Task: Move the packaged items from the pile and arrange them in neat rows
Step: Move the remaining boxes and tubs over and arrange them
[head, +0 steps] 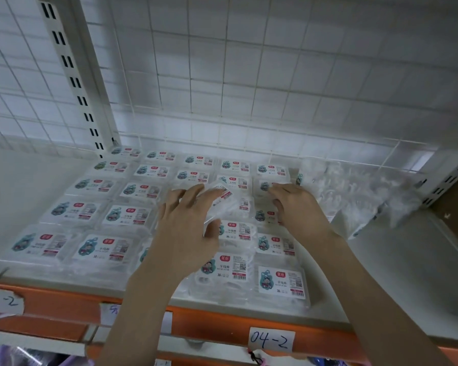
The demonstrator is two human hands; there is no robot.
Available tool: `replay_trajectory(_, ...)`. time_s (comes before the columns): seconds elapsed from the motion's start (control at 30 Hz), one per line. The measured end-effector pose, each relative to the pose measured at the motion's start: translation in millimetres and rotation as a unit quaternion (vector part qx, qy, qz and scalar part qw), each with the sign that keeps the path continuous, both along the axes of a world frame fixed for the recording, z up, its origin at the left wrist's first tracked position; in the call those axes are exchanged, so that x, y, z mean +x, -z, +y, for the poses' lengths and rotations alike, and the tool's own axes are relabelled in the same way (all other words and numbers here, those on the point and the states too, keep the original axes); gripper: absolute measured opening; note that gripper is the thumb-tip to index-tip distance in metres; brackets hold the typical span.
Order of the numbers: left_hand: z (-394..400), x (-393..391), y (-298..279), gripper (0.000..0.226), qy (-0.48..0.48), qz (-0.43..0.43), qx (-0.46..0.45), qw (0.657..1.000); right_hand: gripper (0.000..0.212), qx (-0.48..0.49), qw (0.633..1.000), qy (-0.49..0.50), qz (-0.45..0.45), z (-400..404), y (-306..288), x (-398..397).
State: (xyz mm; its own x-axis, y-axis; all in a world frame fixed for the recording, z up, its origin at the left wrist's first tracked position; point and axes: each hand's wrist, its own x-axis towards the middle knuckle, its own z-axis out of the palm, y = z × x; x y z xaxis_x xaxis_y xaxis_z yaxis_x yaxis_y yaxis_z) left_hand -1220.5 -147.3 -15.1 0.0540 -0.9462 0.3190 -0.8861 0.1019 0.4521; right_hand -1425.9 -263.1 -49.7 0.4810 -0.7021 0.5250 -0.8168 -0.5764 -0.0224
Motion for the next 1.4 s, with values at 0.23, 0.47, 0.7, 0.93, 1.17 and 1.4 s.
replay_trajectory(0.23,-6,-5,-3,0.049,0.054,-0.018,-0.024,0.998,0.040,0.019,0.999,-0.020,0.023,-1,-2,-6)
replay_trajectory(0.47,-15,-25,-11,0.054,0.113,-0.041,0.001,0.993,0.037,0.096,0.995,-0.021,0.007,2,-14,-4)
replay_trajectory(0.7,-27,-55,-19,0.055,0.198,-0.078,0.016,0.977,0.044,0.019,0.986,0.043,-0.157,42,-39,-40)
replay_trajectory(0.93,-48,-79,-12,0.057,0.241,-0.147,0.089,0.955,0.033,-0.034,0.982,0.082,-0.164,60,-26,-60)
replay_trajectory(1.17,-51,-84,-5,0.058,0.178,-0.207,0.076,0.959,0.025,-0.042,0.980,0.119,-0.156,63,-13,-70)
replay_trajectory(1.4,-53,-81,-1,0.058,0.164,-0.190,0.080,0.965,0.048,0.003,0.986,0.095,-0.139,73,2,-74)
